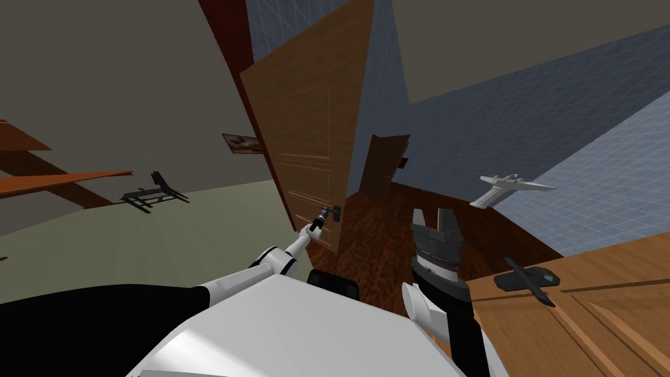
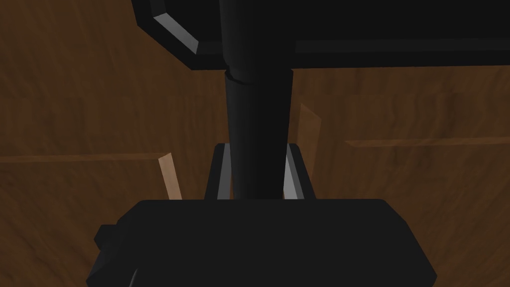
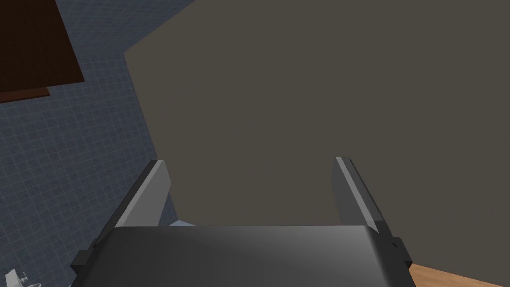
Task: Push the door open
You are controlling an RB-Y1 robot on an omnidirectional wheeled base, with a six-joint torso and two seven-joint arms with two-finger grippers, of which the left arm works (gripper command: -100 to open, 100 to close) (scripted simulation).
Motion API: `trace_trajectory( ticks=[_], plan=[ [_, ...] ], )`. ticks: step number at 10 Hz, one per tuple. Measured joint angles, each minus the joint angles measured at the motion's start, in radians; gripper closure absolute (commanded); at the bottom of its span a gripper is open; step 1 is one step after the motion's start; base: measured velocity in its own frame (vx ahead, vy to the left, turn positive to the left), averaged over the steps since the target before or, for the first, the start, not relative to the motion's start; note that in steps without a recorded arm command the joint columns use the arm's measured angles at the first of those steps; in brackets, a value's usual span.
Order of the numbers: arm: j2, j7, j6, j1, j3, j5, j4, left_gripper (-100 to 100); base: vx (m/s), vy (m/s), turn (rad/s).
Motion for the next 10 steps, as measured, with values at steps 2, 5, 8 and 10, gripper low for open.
trace_trajectory(
  ticks=[2, 5, 8, 10],
  plan=[
    [-0.002, -0.009, -0.004, -0.002, 0.025, 0.008, 0.009, 100, 0.117, -0.162, 0.086],
    [0.003, -0.016, -0.006, -0.002, 0.051, 0.012, 0.014, 100, 0.112, -0.073, 0.062],
    [0.008, -0.024, 0.005, 0.002, 0.078, 0.008, 0.013, 100, 0.179, -0.102, 0.059],
    [0.012, -0.03, 0.0, 0.001, 0.1, 0.005, 0.019, 100, 0.206, -0.123, 0.066]
  ],
)
